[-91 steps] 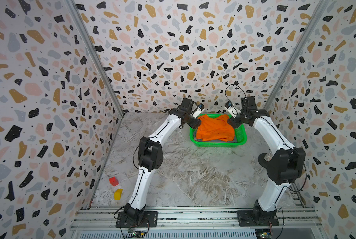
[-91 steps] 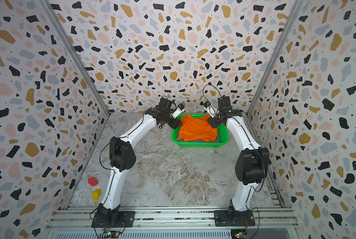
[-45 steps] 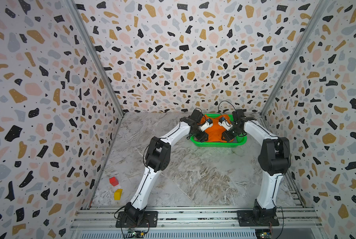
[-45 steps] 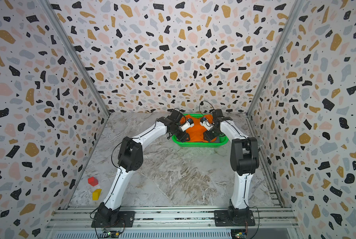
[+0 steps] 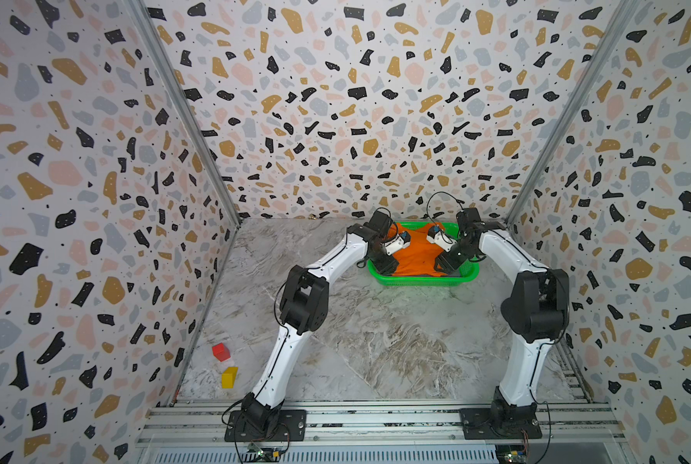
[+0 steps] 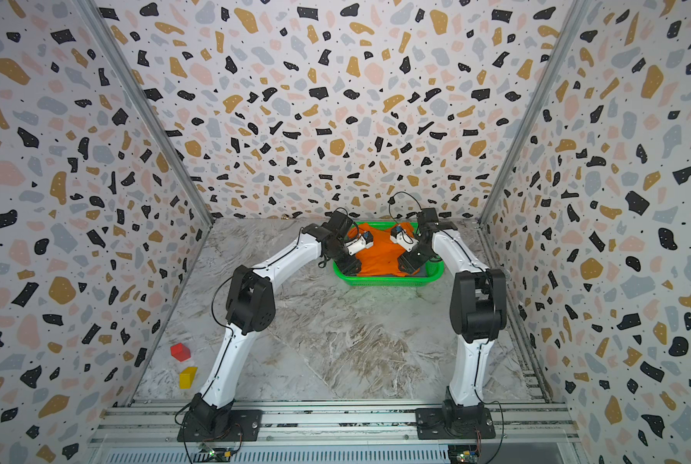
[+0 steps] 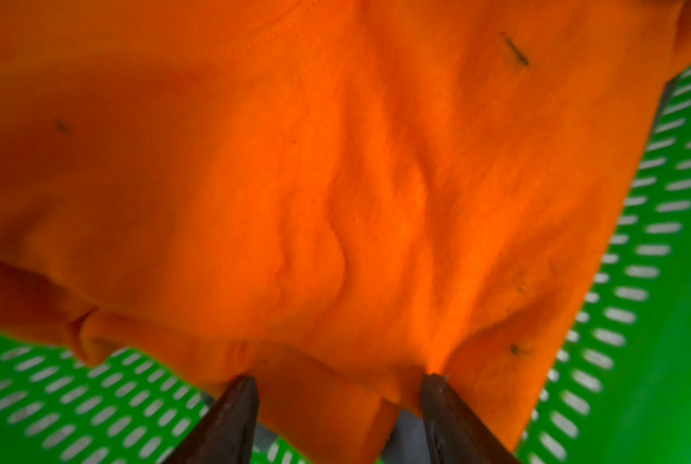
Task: Put the folded t-shirts into the basket
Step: Place the T-shirt in the bin, then reset both arms
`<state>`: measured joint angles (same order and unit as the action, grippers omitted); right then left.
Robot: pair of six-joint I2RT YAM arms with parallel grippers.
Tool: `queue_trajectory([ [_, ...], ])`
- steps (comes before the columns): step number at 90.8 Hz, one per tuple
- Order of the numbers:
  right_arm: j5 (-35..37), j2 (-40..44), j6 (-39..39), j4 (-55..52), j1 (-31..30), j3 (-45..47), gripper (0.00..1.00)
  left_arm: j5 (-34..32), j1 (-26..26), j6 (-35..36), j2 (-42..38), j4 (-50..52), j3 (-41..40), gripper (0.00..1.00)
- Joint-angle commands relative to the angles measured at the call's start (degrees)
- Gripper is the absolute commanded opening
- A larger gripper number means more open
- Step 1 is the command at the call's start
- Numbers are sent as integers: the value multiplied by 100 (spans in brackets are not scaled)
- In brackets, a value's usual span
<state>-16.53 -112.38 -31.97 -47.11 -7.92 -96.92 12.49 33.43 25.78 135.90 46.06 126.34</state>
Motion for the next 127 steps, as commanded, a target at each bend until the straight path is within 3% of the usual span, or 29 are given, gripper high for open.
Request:
queue_trajectory([
  [1, -174, 861, -64, -397, 27, -262, 64, -132, -30, 84, -741, 248, -64, 68],
  [22, 474, 1965, -172, -395, 25, 16, 66, -522, -131, 184, -1973, 216, -1040, 70],
  [48, 830, 3325, -153, -319, 24, 774, 69, -1035, -650, 260, -4216, -772, -3643, 75],
  [78, 1131, 5029, 155, 565, 36, 2876, 74, -1847, -1325, 15, -6904, -2341, -6818, 99],
  [94, 1598, 5781, 387, 1396, 36, 4116, 89, -2393, -1668, -71, -8159, -3373, -8393, 100],
  [103, 1930, 6113, 546, 2005, 36, 4743, 99, -2532, -1817, -189, -8616, -3788, -8968, 100],
  [116, 2302, 6377, 1018, 2865, 36, 5512, 100, -2549, -1917, -395, -8891, -4376, -9656, 100],
  [127, 2508, 6430, 1455, 3454, 36, 5994, 100, -2935, -1952, -1150, -8803, -5178, -10215, 100],
])
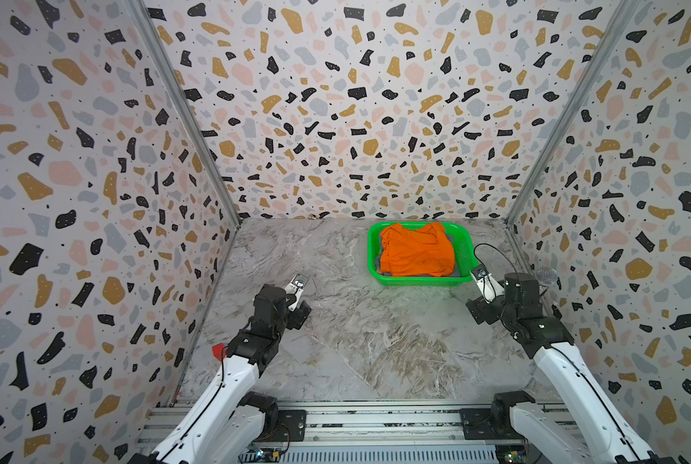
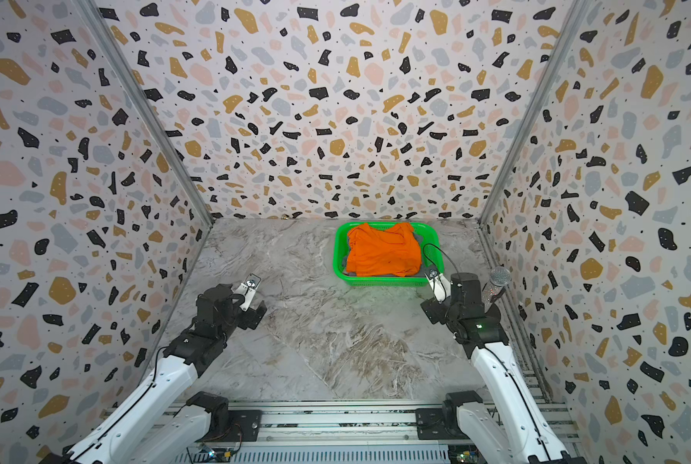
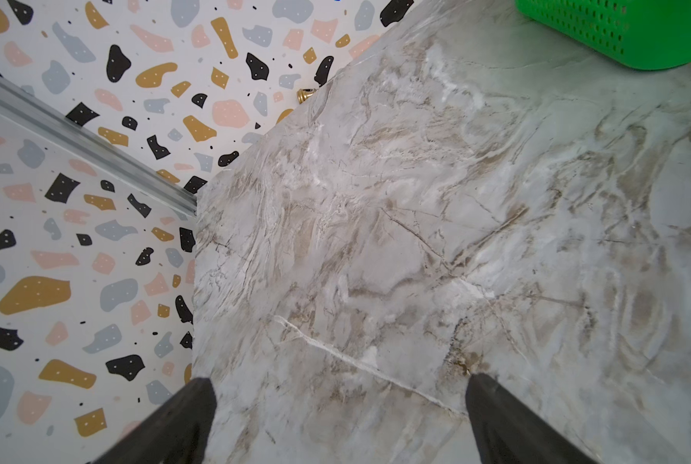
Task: Put the folded t-shirts into the basket
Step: Reset both arms
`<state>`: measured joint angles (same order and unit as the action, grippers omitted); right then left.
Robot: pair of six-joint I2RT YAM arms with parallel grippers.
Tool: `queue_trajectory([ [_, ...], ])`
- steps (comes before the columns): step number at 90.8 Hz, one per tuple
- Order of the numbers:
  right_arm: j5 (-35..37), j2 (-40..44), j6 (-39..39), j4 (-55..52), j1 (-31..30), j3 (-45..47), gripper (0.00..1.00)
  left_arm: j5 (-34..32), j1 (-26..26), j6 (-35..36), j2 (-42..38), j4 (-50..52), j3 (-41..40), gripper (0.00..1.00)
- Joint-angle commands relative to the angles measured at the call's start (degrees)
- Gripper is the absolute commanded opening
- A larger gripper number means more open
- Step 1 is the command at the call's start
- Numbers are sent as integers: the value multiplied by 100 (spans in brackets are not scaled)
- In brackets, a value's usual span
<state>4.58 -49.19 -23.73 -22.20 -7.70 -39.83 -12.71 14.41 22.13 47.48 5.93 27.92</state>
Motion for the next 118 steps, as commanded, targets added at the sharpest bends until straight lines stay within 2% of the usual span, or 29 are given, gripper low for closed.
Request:
queue_trajectory([
  [1, 431, 111, 684, 1006, 15, 319, 100, -477, -56, -862, 62, -1271, -427, 100],
  [8, 533, 88, 909, 1338, 15, 597, 100, -872, -89, -1218, 295, -1901, -719, 100],
  [18, 241, -19, 964, 1804, 15, 945, 100, -907, -168, -1311, 632, -2489, -885, 100],
  [27, 143, -277, 1041, 2200, 15, 1031, 100, -815, -255, -1487, 842, -2883, -956, 100],
  [35, 393, -614, 1146, 2771, 14, 1138, 100, -663, -305, -1614, 1121, -3305, -990, 100],
  [43, 627, -1069, 1327, 3240, 15, 1134, 100, -635, -348, -1783, 1625, -3806, -961, 100],
  [55, 554, -1692, 1581, 3709, 12, 1148, 100, -640, -410, -1991, 2426, -4557, -920, 100],
  [77, 743, -2002, 1520, 5564, 13, 1892, 100, -411, -463, -1966, 3398, -5654, -1075, 100],
  [84, 645, -2074, 1657, 5695, 15, 1951, 100, -387, -470, -1995, 3313, -5378, -1033, 100],
  [99, 482, -2320, 1877, 6395, 15, 2202, 100, -387, -475, -2004, 3334, -5434, -1030, 100],
  [112, 598, -3023, 1803, 7614, 15, 2484, 100, -374, -483, -2006, 3332, -5427, -1026, 100],
  [118, 660, -3346, 1809, 7846, 31, 2441, 100, -377, -483, -2002, 3339, -5427, -1025, 100],
])
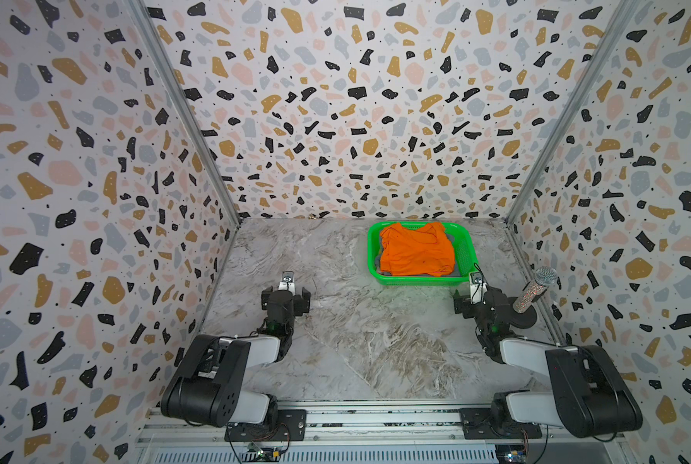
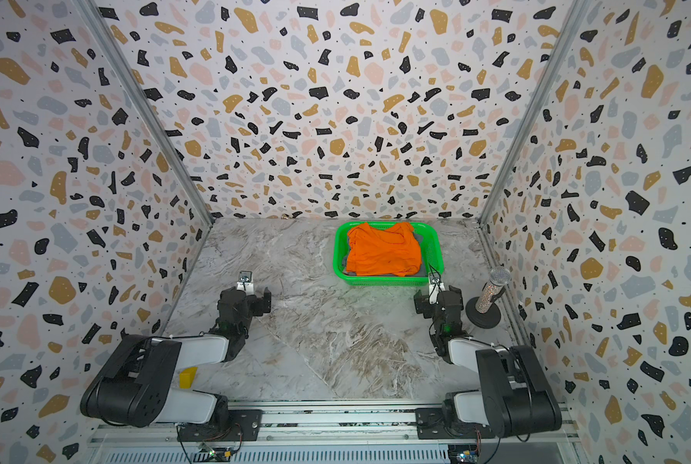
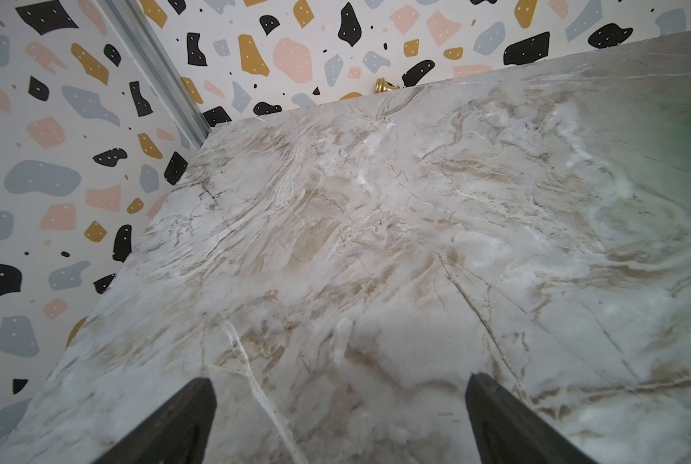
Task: Put the folded t-shirts into the basket
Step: Reset both arms
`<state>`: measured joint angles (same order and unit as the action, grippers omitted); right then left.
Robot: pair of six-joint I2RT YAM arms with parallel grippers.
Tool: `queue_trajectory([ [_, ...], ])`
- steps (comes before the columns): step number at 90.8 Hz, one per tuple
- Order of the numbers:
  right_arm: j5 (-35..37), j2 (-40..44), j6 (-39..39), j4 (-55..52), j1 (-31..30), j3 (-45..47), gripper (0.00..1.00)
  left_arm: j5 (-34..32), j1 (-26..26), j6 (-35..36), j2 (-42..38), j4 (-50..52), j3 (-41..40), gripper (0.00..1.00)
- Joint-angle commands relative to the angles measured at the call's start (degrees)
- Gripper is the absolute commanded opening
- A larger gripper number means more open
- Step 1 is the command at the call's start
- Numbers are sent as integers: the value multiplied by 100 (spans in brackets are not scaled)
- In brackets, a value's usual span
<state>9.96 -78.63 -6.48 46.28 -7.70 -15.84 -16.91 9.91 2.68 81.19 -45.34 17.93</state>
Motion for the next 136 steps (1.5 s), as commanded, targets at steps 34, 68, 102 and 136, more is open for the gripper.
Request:
queue_trajectory([
  [34, 53, -767, 426, 489, 314, -369, 100, 54, -42, -60, -42, -291, -27, 100],
  [68, 7, -794, 423, 550, 338, -363, 100, 48, -42, -65, -39, -289, -27, 100],
  [102, 0, -803, 428, 582, 343, -359, 100, 64, -42, -57, -28, -274, -18, 100],
  [136, 4, -808, 422, 575, 340, -359, 100, 66, -42, -59, -30, -265, -9, 100],
])
